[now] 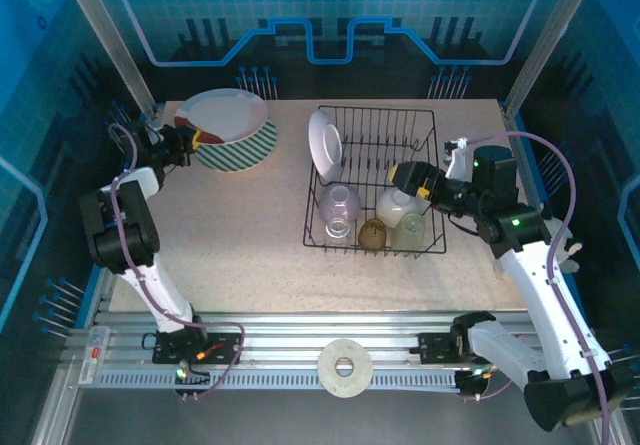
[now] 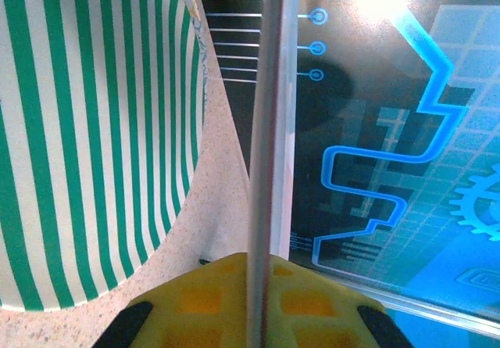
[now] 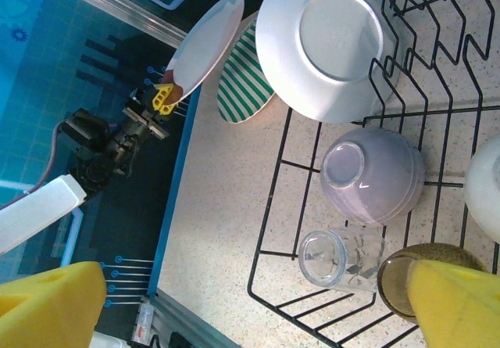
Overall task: Unload the mixed dishes from the dish rack
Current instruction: Place the plate on the plate.
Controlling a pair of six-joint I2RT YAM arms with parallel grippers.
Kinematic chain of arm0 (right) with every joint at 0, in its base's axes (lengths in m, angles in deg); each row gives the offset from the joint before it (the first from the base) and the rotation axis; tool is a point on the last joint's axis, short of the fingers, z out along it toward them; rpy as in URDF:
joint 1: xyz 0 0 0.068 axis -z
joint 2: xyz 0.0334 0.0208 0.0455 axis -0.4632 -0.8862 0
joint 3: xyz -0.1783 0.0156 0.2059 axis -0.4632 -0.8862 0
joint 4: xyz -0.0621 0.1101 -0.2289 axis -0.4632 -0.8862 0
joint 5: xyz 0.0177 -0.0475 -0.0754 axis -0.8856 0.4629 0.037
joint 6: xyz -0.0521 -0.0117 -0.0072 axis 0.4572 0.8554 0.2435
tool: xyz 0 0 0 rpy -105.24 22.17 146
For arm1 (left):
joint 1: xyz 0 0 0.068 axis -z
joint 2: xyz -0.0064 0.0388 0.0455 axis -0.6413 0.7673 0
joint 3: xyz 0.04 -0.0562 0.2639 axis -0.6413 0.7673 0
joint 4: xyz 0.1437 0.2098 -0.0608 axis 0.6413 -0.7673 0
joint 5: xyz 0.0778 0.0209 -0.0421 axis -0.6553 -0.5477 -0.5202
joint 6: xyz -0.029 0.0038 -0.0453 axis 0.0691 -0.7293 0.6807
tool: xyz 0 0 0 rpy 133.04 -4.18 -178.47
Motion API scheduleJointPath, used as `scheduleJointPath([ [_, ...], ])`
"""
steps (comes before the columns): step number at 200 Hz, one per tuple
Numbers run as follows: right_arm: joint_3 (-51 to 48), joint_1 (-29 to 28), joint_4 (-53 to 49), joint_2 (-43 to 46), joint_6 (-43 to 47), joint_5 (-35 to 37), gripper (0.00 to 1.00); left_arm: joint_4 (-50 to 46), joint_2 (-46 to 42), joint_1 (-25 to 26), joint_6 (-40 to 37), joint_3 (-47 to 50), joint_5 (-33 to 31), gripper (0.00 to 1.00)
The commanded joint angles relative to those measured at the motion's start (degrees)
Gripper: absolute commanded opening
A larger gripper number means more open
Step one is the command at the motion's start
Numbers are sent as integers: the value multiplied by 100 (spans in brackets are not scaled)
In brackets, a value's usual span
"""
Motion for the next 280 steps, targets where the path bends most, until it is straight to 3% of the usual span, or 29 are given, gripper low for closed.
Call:
scheduleJointPath([
  [1,-83,-117,36,-41,89,5,100,-83,235,-26,-271,-280,242,0],
  [180,-223,-337,-83,31,139,213,100,-1186,1381,277,-952,-1167,83,0],
  [199,-231,-338,-87,30,147,207,100,-1197,1365,274,-960,-1145,104,10],
  [240,-222,-337,-148,56,191,294,100,-1406,1238,273,-1052,-1197,92,41],
  [280,-232,-337,-176,95,201,319,100,-2492,1243,311,-1480,-1736,7,63],
])
